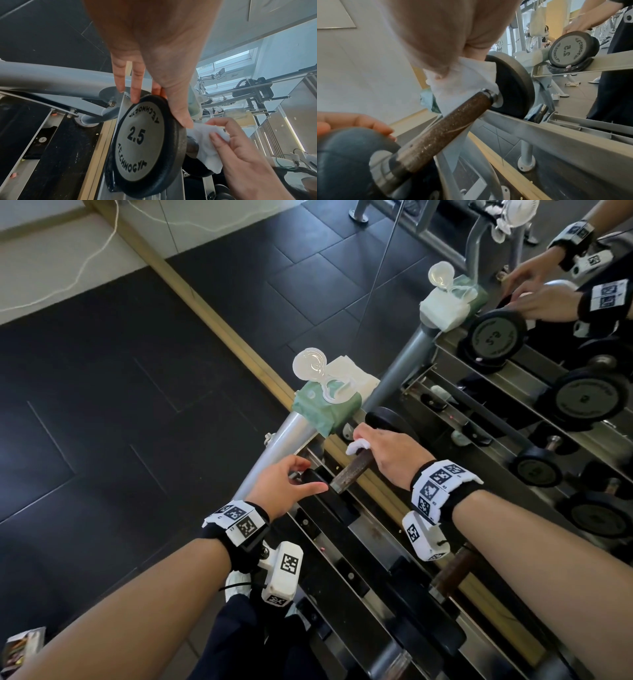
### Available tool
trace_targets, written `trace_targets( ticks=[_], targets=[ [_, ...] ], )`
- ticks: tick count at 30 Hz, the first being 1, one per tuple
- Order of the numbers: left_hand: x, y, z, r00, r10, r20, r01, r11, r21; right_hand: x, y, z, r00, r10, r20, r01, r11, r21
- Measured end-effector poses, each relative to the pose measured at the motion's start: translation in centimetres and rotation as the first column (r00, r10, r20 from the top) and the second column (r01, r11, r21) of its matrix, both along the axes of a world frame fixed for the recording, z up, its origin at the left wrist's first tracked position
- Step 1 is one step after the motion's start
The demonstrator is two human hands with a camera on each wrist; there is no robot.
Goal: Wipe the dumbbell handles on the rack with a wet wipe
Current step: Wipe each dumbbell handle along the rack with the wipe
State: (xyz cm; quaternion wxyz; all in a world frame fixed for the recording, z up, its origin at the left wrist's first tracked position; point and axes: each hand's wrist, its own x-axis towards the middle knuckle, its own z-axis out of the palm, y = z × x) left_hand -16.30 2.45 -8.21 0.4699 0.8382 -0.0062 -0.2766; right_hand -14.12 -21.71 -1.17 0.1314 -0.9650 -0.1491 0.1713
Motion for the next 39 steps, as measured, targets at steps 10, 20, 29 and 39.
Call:
trace_targets(
  ticks=[10,20,29,39],
  targets=[
    [-0.4,-0.1,-0.2,1.0,0.023,0.008,-0.023,1.0,0.0,-0.9,-0.6,-1.2,0.983,0.147,-0.112,-0.164,0.973,-0.161],
    [-0.5,-0.3,-0.1,0.999,0.026,0.022,-0.026,1.0,0.009,-0.8,0.5,-2.9,0.966,0.223,-0.13,-0.244,0.953,-0.178],
    [-0.4,-0.2,0.2,1.0,0.017,-0.004,-0.017,1.0,0.015,1.5,-0.5,-2.9,0.965,0.239,-0.111,-0.261,0.921,-0.289],
    [-0.1,-0.1,0.4,0.999,0.002,-0.033,-0.002,1.0,0.003,-0.1,0.4,-2.0,0.952,0.249,-0.176,-0.279,0.944,-0.176]
  ],
)
